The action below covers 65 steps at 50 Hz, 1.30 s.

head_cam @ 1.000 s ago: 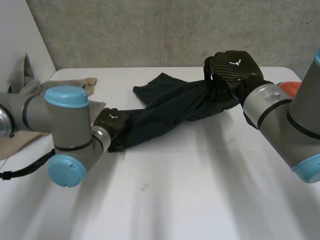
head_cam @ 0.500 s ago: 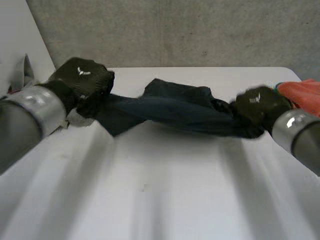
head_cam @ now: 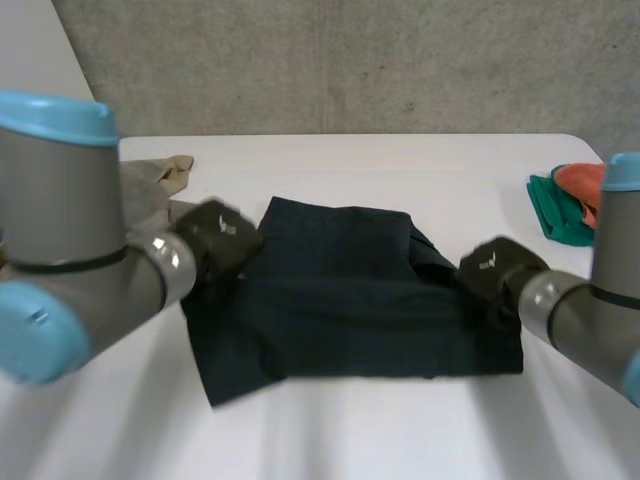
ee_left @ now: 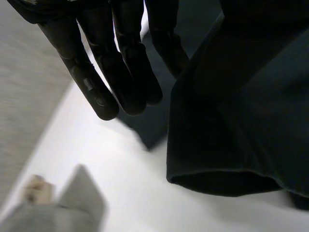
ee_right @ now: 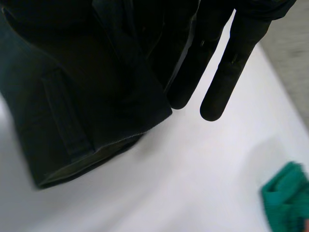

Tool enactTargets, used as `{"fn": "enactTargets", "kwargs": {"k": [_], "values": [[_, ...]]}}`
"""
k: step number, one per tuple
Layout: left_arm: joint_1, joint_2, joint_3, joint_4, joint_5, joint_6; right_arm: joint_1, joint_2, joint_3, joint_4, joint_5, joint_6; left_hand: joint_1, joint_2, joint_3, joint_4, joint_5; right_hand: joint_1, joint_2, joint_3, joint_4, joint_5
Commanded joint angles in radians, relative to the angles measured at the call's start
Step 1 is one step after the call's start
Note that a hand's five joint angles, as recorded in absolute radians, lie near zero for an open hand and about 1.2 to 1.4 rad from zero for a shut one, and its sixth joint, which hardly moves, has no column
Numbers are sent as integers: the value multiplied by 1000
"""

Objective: Fold the laundry.

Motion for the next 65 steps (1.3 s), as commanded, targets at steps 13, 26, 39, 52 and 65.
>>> {"fn": "enactTargets", "kwargs": {"k": [13,26,39,52,65], "values": [[62,-7,695,389,-38,-314,44,5,-595,-585,165,362,234,203,206,199,224,316,225,212,204,203],[98,18,358,287,-24,-414,100,-82,-345,-509,64,297,234,203,206,199,224,316,225,212,204,203],[153,-43,-144,382,45,-305,176,10,74,-347,10,291,234,203,206,199,224,316,225,212,204,203],[213,46,-268,367,103,-285,172,-107,106,-233,-24,342,234,203,206,199,224,-447,-537,-550,-558,-559],[225,104,-301,321,123,-274,-55,72,-274,-155,-10,450,234,203,206,199,224,-906,-997,-1010,-1017,-1019]]}}
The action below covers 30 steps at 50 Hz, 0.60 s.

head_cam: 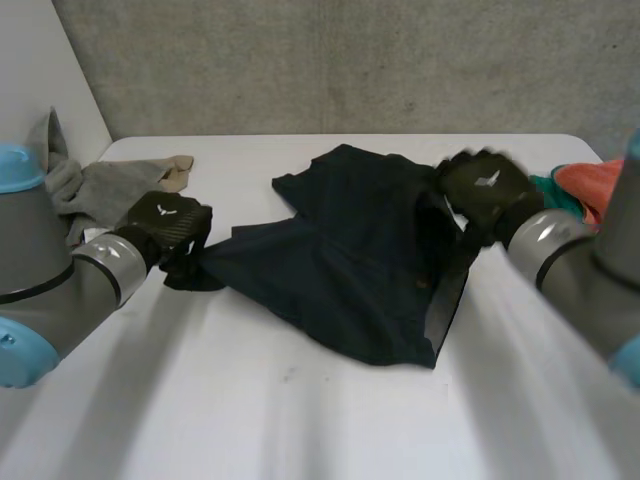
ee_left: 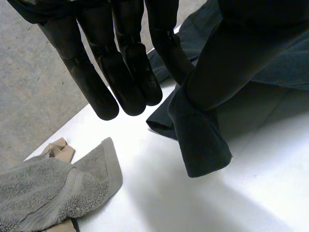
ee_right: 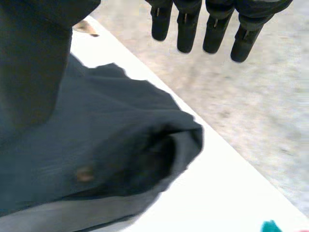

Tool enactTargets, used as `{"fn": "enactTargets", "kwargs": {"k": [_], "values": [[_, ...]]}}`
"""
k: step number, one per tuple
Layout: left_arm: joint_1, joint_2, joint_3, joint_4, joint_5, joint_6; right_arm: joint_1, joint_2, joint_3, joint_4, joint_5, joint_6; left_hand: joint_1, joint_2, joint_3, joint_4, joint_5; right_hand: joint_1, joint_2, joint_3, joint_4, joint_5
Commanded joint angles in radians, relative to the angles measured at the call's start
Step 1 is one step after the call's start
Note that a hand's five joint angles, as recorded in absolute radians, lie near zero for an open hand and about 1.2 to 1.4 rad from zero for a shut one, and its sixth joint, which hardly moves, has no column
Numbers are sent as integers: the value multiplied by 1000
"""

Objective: Fold the laundry.

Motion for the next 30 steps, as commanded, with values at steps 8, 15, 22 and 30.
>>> {"fn": "enactTargets", "kwargs": {"k": [8,15,22,30], "values": [[5,35,2,-43,1,-3,-136,400,-441,55,56,205,234,200,203,195,218,-56,-55,-48,-53,-47],[-1,36,5,-43,-1,-6,-120,558,-557,105,59,345,234,200,203,195,218,-56,-55,-48,-53,-47],[4,45,0,-44,4,-10,-94,687,-671,19,81,398,234,200,203,195,218,-56,-55,-48,-53,-47],[10,45,-5,-52,4,-11,-61,802,-794,-70,142,421,234,200,203,195,218,-56,-55,-48,-53,-47]]}}
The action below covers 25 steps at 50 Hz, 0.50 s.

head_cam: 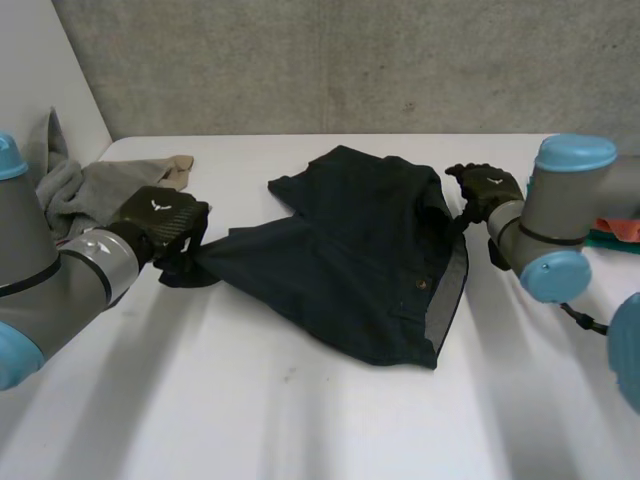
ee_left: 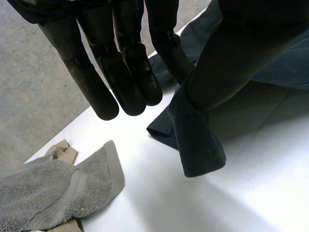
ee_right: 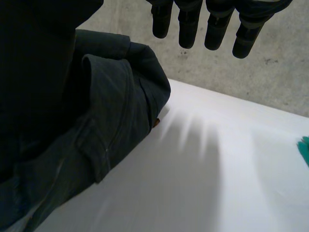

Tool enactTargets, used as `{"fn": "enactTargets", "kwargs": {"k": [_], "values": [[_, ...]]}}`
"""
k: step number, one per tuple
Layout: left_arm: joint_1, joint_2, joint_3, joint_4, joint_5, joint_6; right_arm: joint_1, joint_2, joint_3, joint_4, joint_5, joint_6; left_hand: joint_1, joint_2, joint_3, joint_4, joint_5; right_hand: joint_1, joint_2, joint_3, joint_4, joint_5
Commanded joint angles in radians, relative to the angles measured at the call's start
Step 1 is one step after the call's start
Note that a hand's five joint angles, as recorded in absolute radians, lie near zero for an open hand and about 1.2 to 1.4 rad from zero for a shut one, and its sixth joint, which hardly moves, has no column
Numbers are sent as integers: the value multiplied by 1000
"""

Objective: Fold the laundry.

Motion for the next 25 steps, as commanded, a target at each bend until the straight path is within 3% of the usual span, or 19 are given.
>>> {"fn": "enactTargets", "kwargs": {"k": [1,6,8,12,15,25], "values": [[6,1,-4,-10,1,-1,27,96,-110,-85,69,17,234,200,203,195,218,-45,-33,-33,-31,-47],[9,-4,-4,-25,-2,0,13,109,-169,-204,217,71,234,200,203,195,218,-45,-33,-33,-31,-47],[17,-5,-4,-29,-4,5,-10,111,-192,-310,322,85,234,200,203,195,218,-45,-33,-33,-31,-47],[29,-19,-6,-38,-5,6,-79,117,-218,-461,435,7,234,200,203,195,218,-45,-33,-33,-31,-47],[37,-30,-4,-50,2,6,-102,125,-221,-482,402,-73,234,200,203,195,218,-45,-33,-33,-31,-46],[-3,-39,-2,-56,24,2,-108,67,-158,-293,157,-8,234,200,203,195,218,-45,-33,-33,-31,-47]]}}
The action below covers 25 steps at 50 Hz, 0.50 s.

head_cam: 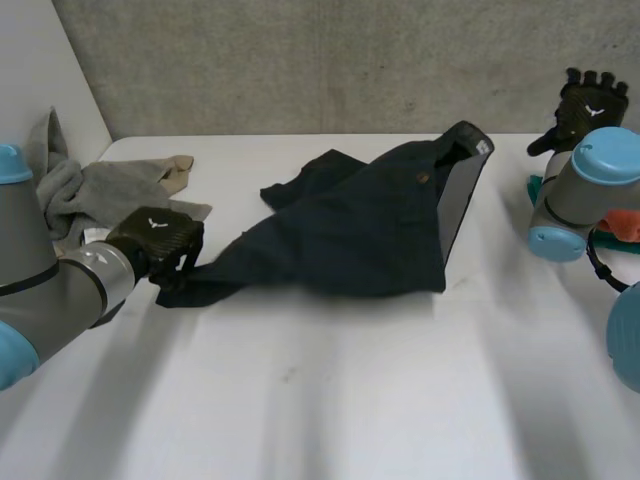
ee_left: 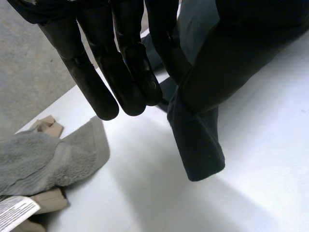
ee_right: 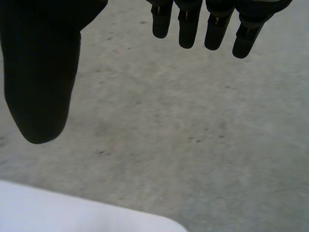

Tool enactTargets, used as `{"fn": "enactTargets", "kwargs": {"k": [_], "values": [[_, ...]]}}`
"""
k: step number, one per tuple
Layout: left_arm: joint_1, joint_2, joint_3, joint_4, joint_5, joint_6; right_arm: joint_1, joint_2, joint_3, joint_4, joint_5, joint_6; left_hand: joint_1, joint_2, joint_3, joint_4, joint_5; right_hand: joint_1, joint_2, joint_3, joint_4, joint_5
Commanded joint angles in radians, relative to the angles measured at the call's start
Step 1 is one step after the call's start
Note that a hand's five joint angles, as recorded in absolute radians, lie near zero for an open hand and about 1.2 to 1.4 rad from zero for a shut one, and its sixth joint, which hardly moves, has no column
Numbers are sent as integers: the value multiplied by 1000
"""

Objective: Fold the laundry.

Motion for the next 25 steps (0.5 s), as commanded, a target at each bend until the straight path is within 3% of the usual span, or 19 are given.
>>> {"fn": "enactTargets", "kwargs": {"k": [1,7,11,17,25], "values": [[-36,0,1,-1,10,-5,-9,-57,56,159,-160,55,234,200,203,195,218,-45,-33,-33,-31,-45],[-48,3,-2,-1,13,-15,-30,-141,111,285,-215,35,234,200,203,195,218,-45,-33,-33,-31,-45],[-47,8,0,-2,16,-25,-30,-239,183,384,-244,-75,234,200,203,195,218,-42,-30,-30,-28,-42],[-50,40,4,2,16,-44,-12,-454,396,538,-311,-296,234,200,203,195,218,225,236,236,238,224],[-60,63,18,5,8,-45,50,-734,760,616,-476,-357,234,200,203,195,218,440,451,451,453,439]]}}
